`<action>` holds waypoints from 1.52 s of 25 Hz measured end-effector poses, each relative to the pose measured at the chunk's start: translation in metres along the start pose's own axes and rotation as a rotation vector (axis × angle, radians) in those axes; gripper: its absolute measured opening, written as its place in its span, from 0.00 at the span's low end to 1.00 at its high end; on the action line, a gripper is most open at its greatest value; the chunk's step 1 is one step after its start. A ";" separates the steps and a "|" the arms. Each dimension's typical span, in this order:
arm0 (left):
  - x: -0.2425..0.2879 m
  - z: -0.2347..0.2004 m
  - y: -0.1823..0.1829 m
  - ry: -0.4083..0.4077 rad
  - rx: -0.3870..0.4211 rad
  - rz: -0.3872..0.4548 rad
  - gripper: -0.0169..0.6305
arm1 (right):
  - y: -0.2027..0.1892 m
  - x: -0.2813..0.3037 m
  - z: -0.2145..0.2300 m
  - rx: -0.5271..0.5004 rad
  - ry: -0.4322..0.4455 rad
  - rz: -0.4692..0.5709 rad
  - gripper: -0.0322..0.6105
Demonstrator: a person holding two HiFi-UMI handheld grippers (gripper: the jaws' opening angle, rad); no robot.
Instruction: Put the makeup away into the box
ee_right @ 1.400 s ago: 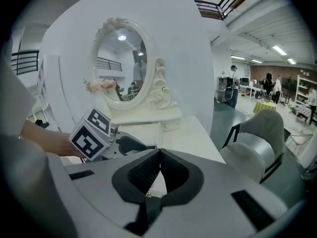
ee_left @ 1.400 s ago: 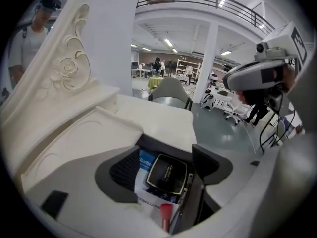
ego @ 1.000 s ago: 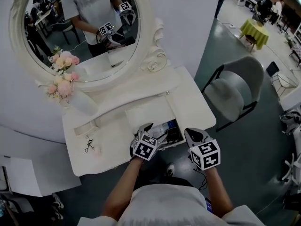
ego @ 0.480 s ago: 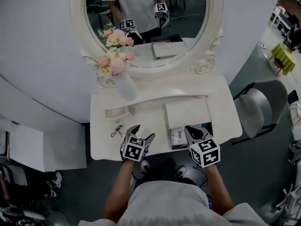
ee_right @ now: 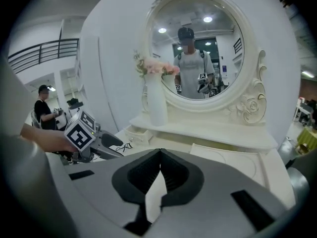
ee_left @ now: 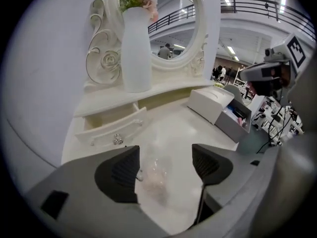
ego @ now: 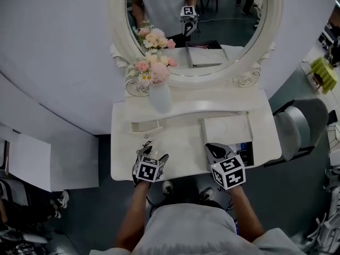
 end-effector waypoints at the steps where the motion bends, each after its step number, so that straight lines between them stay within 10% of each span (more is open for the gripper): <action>1: 0.002 -0.004 -0.003 0.001 0.002 -0.015 0.57 | 0.001 0.004 -0.002 -0.001 0.000 -0.005 0.05; 24: 0.023 -0.030 -0.032 0.070 0.003 -0.084 0.33 | -0.009 0.014 -0.003 0.028 -0.022 -0.046 0.05; 38: 0.026 0.088 0.039 -0.121 0.129 0.054 0.32 | -0.044 -0.037 0.041 0.101 -0.125 -0.025 0.05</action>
Point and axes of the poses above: the fingertips, and each gripper's own axes: x forward along the fingers, z to its right, y out of its top, the point moved 1 cm from there along -x, backward along the fingers, and after that the axes turned 15 degrees about -x, right-handed, at the moved point
